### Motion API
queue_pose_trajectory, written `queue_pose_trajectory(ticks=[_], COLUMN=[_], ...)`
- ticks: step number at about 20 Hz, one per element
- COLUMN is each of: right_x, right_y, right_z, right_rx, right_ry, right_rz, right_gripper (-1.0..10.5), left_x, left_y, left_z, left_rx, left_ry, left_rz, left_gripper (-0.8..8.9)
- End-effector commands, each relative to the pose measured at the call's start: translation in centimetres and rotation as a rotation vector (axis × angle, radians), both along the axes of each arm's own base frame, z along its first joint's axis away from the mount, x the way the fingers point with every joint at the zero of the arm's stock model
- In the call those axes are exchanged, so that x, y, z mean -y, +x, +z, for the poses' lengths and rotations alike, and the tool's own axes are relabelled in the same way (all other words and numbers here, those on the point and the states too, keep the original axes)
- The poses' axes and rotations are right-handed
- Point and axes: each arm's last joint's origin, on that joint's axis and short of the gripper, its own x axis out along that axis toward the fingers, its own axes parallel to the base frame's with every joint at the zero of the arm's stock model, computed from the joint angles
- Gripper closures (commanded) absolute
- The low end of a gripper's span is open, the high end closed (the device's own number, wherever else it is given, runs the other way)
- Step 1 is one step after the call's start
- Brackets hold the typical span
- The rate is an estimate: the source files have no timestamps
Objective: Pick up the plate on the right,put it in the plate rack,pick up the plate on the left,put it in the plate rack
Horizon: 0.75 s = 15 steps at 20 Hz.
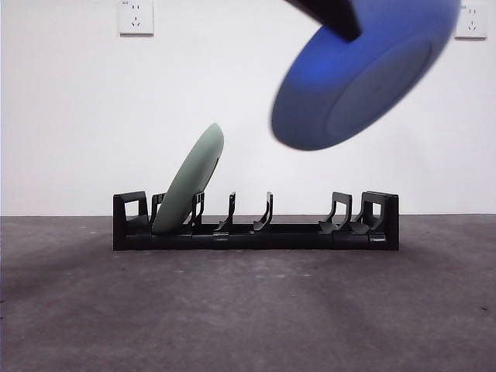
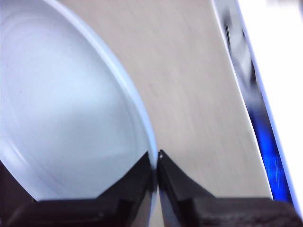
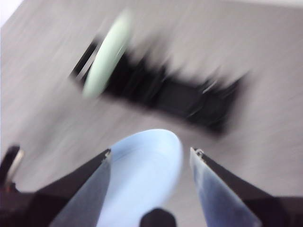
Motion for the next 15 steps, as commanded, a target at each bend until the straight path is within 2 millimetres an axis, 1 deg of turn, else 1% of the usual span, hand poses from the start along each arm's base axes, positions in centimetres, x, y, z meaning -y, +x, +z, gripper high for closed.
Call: queue_pose_trajectory(ticks=[1, 4, 7, 10, 15], right_x=[0.7, 1.3, 1.7, 1.8, 1.8], right_y=[-3.3, -7.4, -9.9, -10.9, -10.9], right_z=[1.6, 2.7, 2.7, 2.3, 2.2], right_rx=[0.101, 0.168, 0.166, 0.120, 0.111], right_ry=[-0.021, -0.010, -0.010, -0.012, -0.013], right_rz=[-0.056, -0.059, -0.056, -0.042, -0.041], right_gripper=[6.7, 6.7, 6.7, 6.7, 6.7], left_x=[-0.2, -1.5, -3.2, -4.9, -5.6], left_y=[2.4, 5.4, 7.8, 10.2, 12.9], left_z=[0.9, 2.4, 3.3, 3.1, 1.0], left_rx=[-0.118, -0.178, -0.184, -0.199, -0.266], left_ry=[-0.219, -0.439, -0.571, -0.625, -0.620], left_rz=[0.128, 0.244, 0.364, 0.427, 0.483], left_gripper=[8.22, 8.22, 8.22, 8.22, 8.22])
